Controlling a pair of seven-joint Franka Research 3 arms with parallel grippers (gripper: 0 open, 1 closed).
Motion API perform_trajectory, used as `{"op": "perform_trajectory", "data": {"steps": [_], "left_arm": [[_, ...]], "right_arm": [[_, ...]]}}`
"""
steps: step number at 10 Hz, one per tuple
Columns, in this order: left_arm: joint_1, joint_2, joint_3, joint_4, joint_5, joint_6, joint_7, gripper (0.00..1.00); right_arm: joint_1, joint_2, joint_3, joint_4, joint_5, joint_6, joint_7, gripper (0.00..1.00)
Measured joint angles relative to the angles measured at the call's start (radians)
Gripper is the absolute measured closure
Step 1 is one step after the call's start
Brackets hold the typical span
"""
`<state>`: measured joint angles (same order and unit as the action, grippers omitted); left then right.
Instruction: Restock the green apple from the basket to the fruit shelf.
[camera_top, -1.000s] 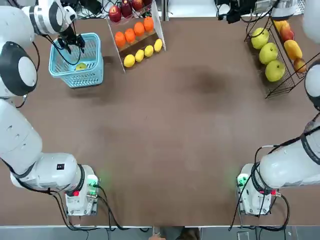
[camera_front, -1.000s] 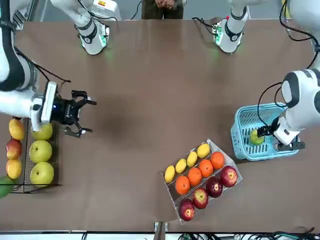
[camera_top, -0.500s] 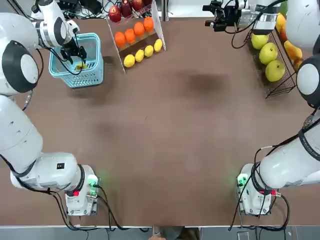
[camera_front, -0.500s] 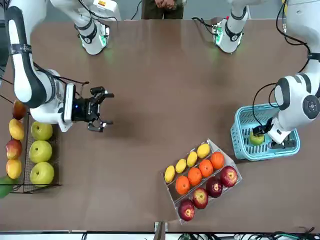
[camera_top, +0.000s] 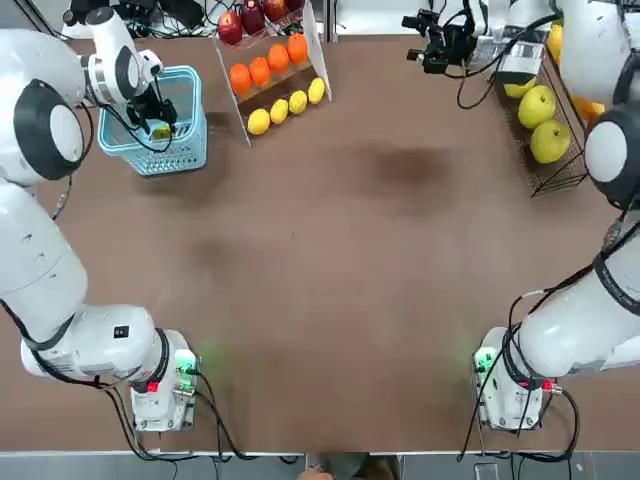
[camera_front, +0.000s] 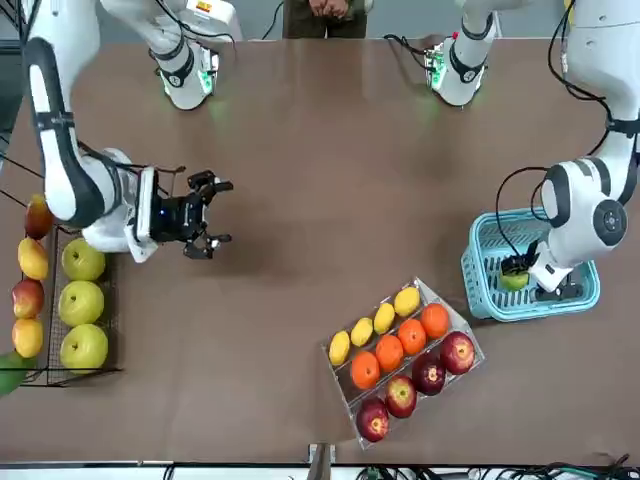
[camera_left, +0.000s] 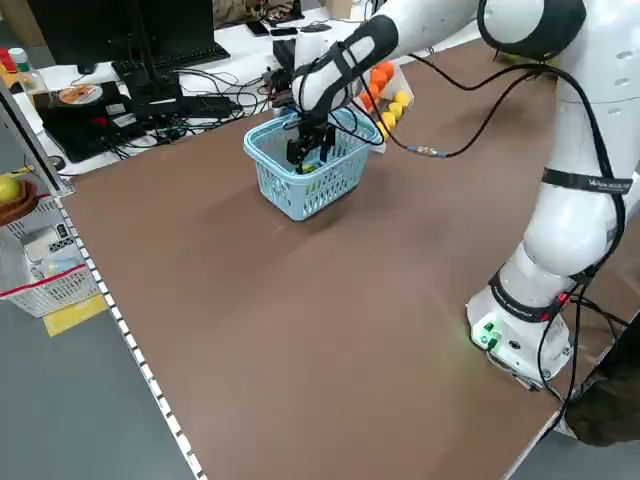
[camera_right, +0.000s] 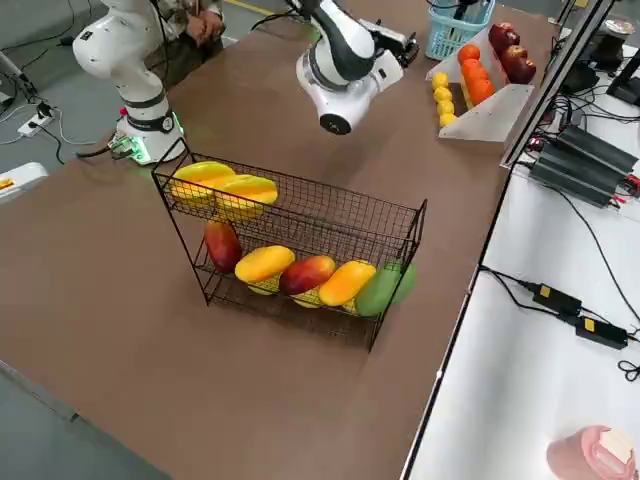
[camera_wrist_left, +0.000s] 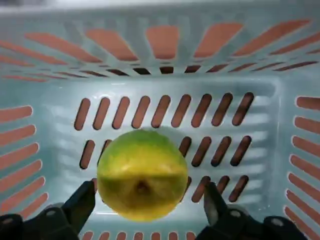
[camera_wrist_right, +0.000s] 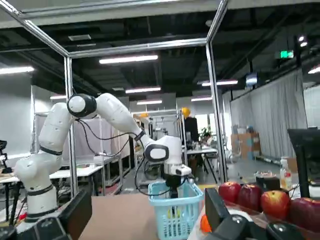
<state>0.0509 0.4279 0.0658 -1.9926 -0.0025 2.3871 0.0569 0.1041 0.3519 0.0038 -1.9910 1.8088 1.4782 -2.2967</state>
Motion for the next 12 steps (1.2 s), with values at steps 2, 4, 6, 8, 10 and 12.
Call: {"op": "perform_trajectory", "data": {"steps": [2,4,6,8,10,12], "left_arm": [[0.000,0.021,0.000,0.000,0.000,0.043,0.000,0.04],[0.000,0.041,0.000,-0.001,0.000,0.073,0.000,0.03],[0.000,0.058,-0.001,-0.001,0.000,0.087,0.000,0.03],[0.000,0.061,-0.002,-0.001,0.000,0.087,0.000,0.06],[0.000,0.060,-0.002,0.001,0.000,0.087,0.000,0.13],[0.000,0.053,-0.002,0.006,0.000,0.084,0.000,0.13]], "right_arm": [[0.020,0.030,0.001,0.000,0.047,-0.027,-0.033,0.00],[0.022,0.036,0.000,-0.001,0.052,-0.028,-0.033,0.00],[0.023,0.049,0.000,-0.007,0.052,-0.027,-0.033,0.00],[0.026,0.054,0.001,-0.009,0.053,-0.027,-0.025,0.00],[0.031,0.054,0.001,-0.012,0.063,-0.021,-0.004,0.02],[0.037,0.056,0.001,-0.021,0.088,-0.016,0.020,0.03]]}}
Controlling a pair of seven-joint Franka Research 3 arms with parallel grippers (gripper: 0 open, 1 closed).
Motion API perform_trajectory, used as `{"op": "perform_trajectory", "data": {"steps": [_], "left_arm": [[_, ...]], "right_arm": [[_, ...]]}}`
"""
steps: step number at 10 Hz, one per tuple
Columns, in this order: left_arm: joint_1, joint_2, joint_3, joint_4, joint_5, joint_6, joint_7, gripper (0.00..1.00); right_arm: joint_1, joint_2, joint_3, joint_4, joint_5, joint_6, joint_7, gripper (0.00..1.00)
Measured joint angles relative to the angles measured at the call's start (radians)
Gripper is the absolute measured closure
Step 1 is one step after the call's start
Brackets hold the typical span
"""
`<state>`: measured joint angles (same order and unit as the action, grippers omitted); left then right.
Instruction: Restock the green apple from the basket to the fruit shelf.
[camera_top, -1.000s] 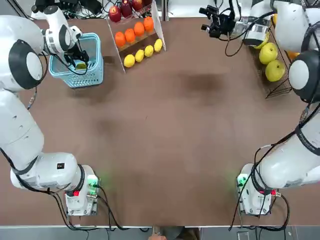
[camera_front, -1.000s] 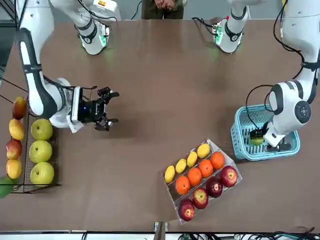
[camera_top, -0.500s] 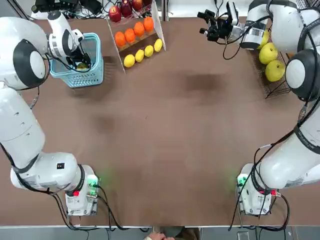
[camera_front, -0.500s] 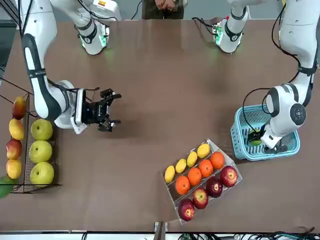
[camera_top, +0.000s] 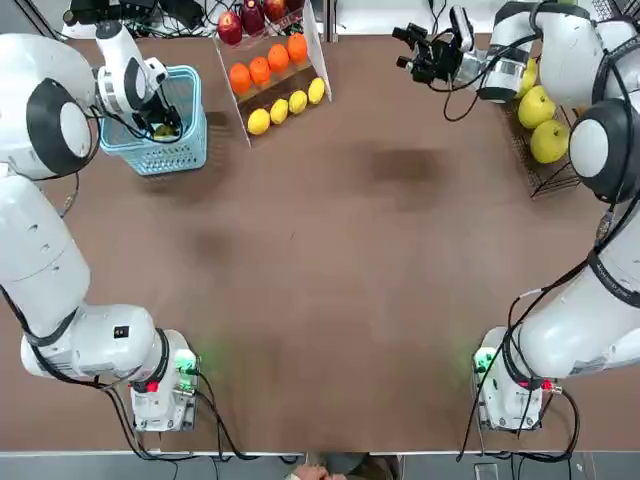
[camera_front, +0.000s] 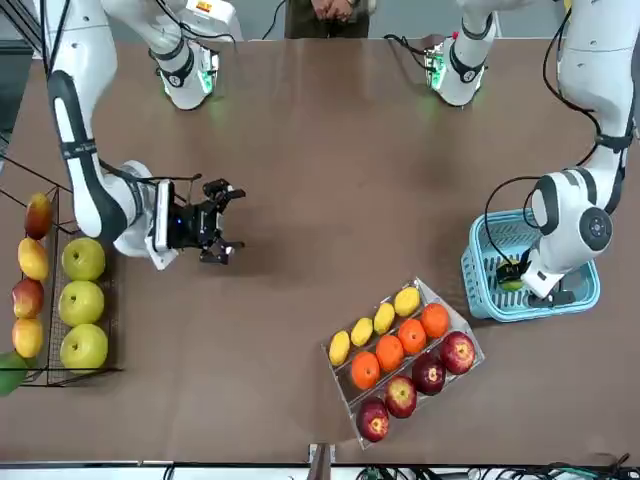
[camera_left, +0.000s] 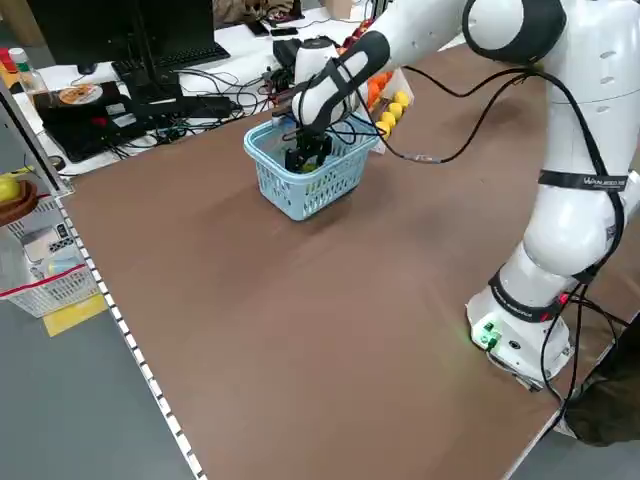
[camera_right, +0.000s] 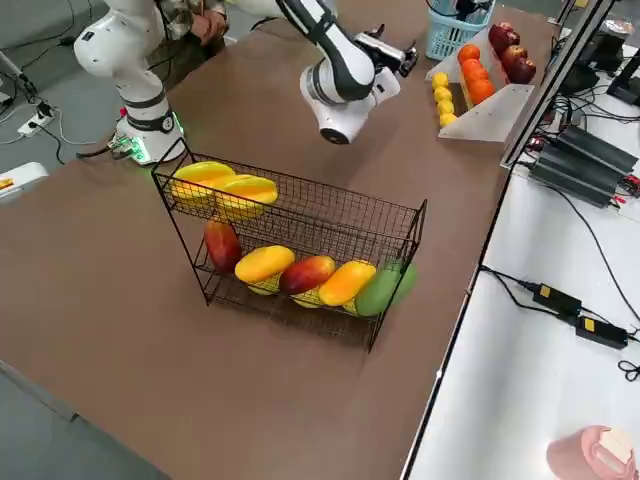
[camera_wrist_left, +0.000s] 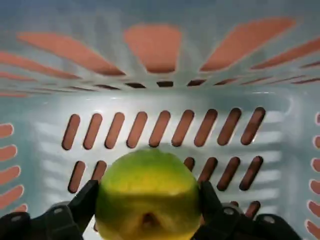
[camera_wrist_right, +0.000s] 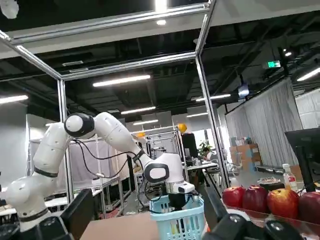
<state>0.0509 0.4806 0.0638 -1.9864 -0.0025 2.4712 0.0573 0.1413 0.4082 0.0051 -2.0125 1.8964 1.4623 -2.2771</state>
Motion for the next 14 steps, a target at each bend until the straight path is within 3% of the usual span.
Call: {"op": "perform_trajectory", "data": {"steps": [2,6,7,9,12,14], "left_arm": [[0.000,-0.064,0.000,0.025,0.000,-0.111,0.000,0.13],[0.000,-0.276,0.000,0.089,-0.003,-0.400,-0.002,0.13],[0.000,-0.305,0.000,0.130,-0.046,-0.475,-0.012,0.13],[-0.001,-0.322,-0.011,0.193,-0.224,-0.553,-0.046,0.13],[-0.007,-0.321,-0.071,0.201,-0.515,-0.557,-0.089,0.13],[-0.012,-0.314,-0.140,0.202,-0.657,-0.518,-0.126,0.13]], "right_arm": [[0.007,0.003,0.000,-0.002,0.014,0.003,0.011,0.02],[0.015,0.004,0.001,-0.003,0.016,0.001,0.012,0.01],[0.020,0.004,0.001,-0.003,0.016,0.000,0.012,0.01],[0.030,0.004,0.002,-0.014,0.017,-0.022,0.011,0.01],[0.057,0.004,0.002,-0.041,0.017,-0.049,0.009,0.01],[0.077,0.004,0.003,-0.043,0.017,-0.055,-0.001,0.01]]}}
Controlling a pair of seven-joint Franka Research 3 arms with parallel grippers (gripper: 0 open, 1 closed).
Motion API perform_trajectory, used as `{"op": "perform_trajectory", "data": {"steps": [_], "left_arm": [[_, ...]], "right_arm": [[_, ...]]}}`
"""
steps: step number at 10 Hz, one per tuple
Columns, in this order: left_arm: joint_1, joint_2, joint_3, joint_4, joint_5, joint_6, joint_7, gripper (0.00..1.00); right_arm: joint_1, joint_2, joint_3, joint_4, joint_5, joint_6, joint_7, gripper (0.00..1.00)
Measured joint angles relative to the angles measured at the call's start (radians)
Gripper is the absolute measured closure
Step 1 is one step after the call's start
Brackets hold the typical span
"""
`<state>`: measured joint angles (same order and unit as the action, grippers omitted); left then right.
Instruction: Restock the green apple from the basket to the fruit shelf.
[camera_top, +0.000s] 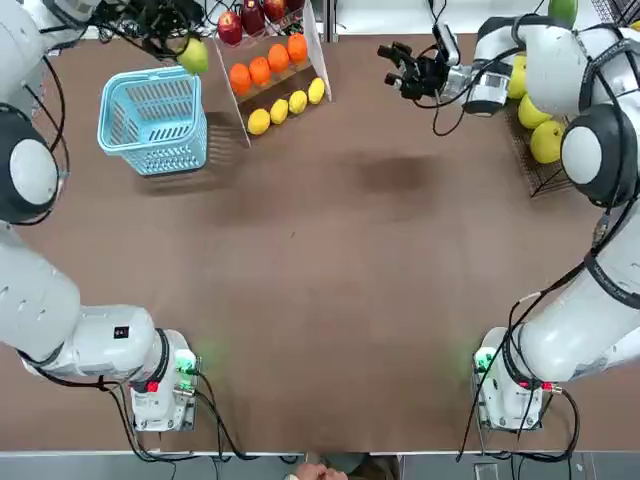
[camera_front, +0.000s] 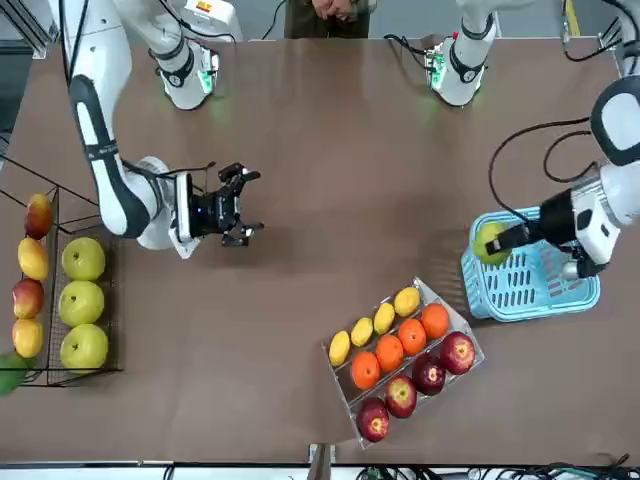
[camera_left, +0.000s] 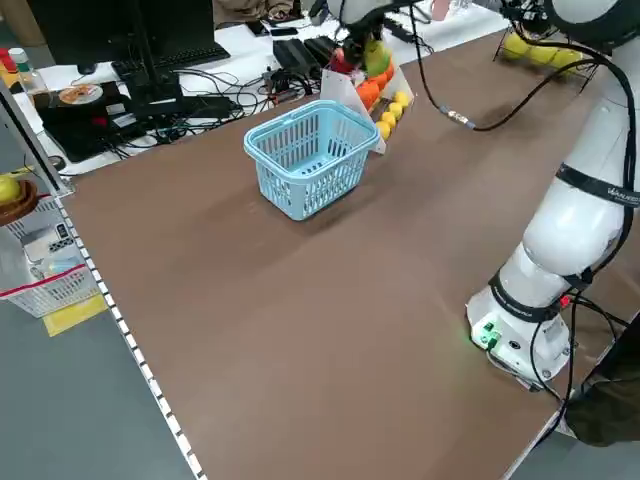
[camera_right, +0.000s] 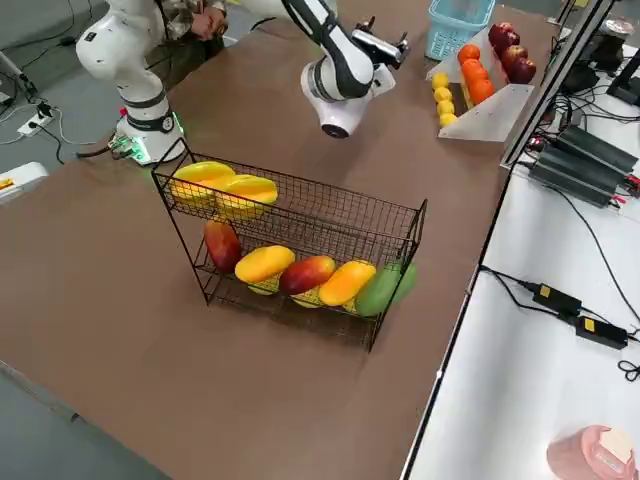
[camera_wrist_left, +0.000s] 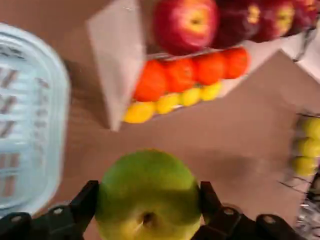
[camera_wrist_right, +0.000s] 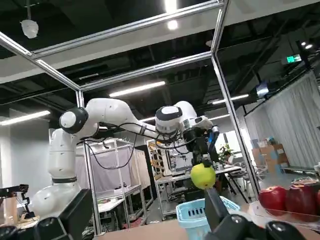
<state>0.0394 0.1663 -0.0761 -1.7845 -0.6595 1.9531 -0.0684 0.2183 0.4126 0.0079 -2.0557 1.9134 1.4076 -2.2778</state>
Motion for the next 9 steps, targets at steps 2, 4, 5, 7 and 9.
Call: {"op": "perform_trajectory", "data": {"steps": [2,4,5,7,9], "left_arm": [[-0.035,0.043,-0.090,0.000,-0.084,0.148,-0.066,0.13],[-0.153,0.079,-0.133,0.003,-0.092,0.327,-0.213,0.13],[-0.225,0.087,-0.135,0.003,-0.092,0.407,-0.287,0.13],[-0.350,0.099,-0.137,0.004,-0.092,0.531,-0.421,0.13],[-0.439,0.104,-0.137,0.009,-0.092,0.576,-0.522,0.13]], "right_arm": [[0.016,0.006,0.000,-0.004,0.000,0.004,-0.050,0.01],[0.018,0.017,-0.003,-0.005,0.001,0.007,-0.136,0.01],[0.018,0.019,-0.005,-0.006,0.001,0.016,-0.157,0.01],[0.019,0.031,-0.006,-0.009,0.001,0.056,-0.168,0.01],[0.033,0.068,-0.005,-0.010,0.004,0.063,-0.197,0.01]]}}
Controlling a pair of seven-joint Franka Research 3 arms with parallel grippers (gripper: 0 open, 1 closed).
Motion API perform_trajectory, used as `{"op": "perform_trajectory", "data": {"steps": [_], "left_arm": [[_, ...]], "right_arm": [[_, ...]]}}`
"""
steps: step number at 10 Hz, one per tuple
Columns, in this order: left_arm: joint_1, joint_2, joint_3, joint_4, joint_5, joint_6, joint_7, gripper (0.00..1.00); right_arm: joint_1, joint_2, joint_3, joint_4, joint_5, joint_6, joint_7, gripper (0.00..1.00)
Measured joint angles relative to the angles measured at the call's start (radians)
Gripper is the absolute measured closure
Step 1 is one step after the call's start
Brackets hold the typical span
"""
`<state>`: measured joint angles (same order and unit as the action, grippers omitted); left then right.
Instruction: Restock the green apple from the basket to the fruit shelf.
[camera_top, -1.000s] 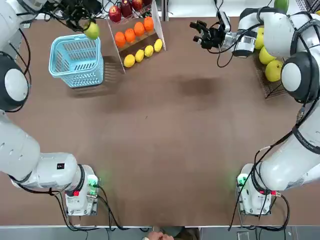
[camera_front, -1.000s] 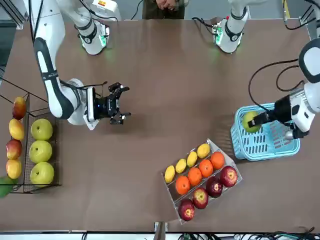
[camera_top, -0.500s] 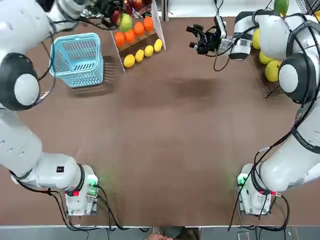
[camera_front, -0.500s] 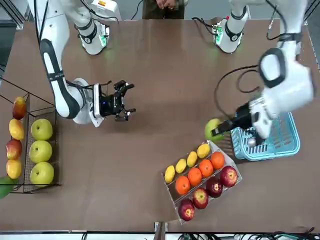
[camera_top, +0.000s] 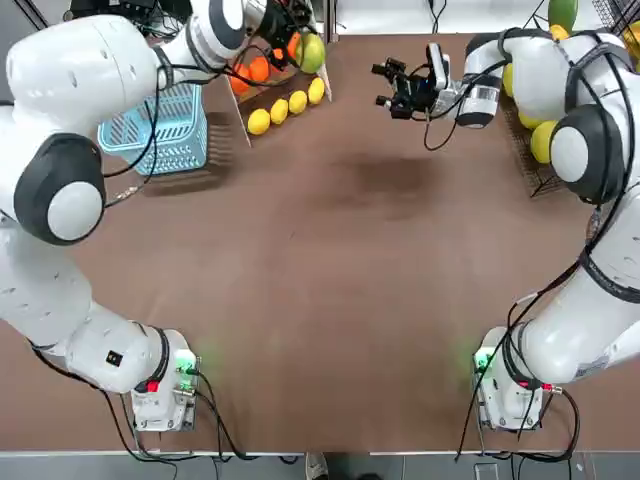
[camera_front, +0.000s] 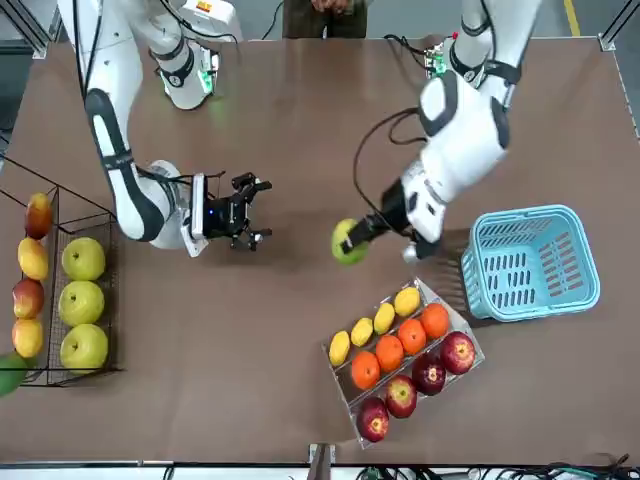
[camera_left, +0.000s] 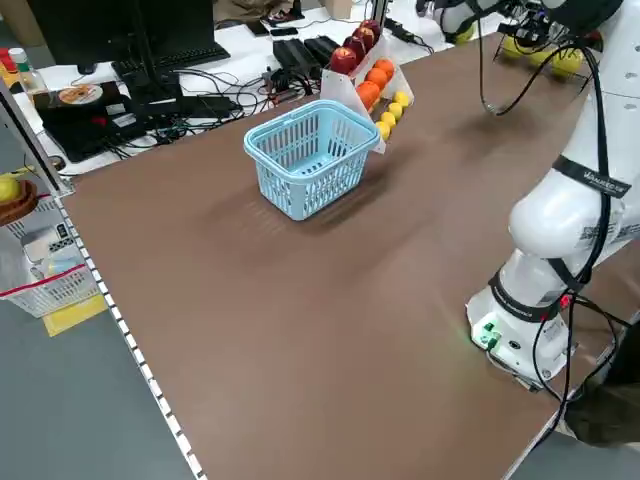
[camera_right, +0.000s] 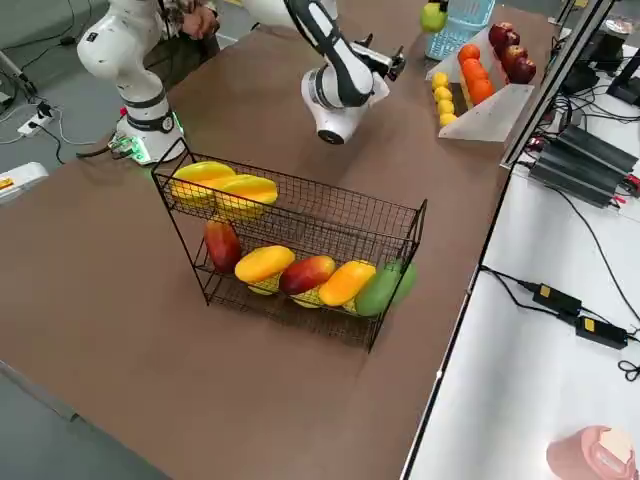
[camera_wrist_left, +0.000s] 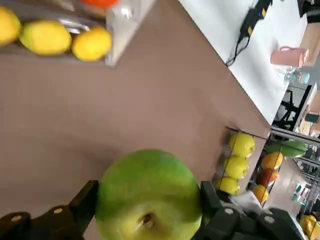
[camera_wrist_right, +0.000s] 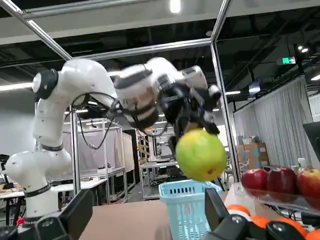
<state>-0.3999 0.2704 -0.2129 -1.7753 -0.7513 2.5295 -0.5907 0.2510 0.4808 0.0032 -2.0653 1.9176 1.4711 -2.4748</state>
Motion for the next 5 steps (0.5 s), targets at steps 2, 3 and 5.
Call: {"op": "perform_trajectory", "data": {"steps": [2,3,5], "left_arm": [[-0.087,0.011,0.001,0.006,0.000,0.068,-0.081,0.13],[-0.131,0.025,0.002,0.007,0.000,0.100,-0.110,0.13],[-0.181,0.042,0.005,0.010,0.000,0.118,-0.150,0.13]], "right_arm": [[0.026,0.018,0.001,0.002,0.029,0.000,-0.019,0.01],[0.040,0.018,0.002,0.003,0.053,0.002,-0.019,0.01],[0.071,0.018,0.003,0.004,0.102,0.002,-0.019,0.01]]}}
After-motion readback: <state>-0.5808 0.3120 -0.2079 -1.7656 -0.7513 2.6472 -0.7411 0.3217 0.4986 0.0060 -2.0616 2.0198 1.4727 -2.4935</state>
